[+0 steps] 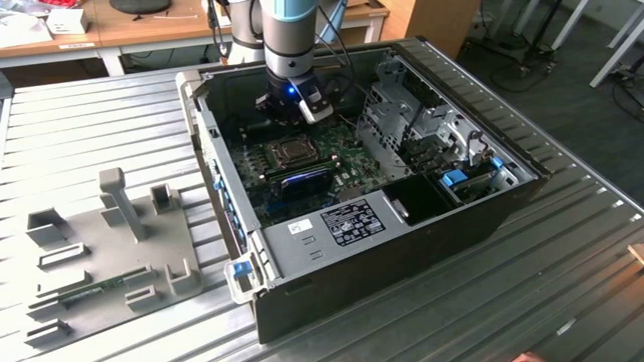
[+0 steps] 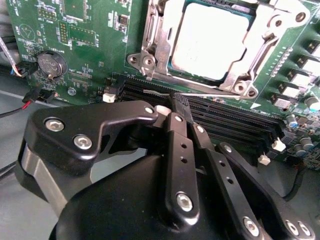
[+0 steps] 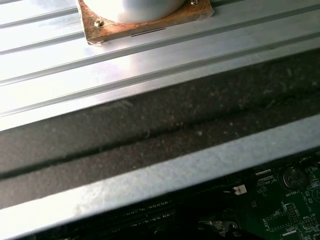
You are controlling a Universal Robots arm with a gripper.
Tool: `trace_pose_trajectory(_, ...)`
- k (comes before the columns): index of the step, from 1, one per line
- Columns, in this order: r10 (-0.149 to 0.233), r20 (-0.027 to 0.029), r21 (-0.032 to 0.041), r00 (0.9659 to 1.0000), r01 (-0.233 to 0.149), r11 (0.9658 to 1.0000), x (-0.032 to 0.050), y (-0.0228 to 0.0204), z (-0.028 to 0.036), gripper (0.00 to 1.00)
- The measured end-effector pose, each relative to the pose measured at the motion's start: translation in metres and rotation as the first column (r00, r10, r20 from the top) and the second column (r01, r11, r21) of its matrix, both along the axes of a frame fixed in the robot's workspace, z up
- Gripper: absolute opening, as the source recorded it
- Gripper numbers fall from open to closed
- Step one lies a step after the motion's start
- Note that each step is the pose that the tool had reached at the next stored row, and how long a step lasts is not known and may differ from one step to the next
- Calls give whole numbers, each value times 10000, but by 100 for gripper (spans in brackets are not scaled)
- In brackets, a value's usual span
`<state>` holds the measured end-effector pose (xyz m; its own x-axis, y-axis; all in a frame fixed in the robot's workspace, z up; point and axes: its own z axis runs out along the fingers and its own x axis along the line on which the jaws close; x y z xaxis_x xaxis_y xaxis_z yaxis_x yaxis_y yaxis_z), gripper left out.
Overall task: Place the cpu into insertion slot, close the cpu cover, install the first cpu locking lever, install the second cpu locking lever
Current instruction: 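Install the first cpu locking lever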
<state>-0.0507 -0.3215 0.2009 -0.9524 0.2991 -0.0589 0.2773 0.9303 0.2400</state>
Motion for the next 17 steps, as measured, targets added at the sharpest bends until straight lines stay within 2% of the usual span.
trace_pose_trajectory(12,-75,-1,16,10000,75,10000,-5,6,1,10)
trace_pose_trajectory(17,-74,1,188,10000,74,9998,-4,-11,-3,10)
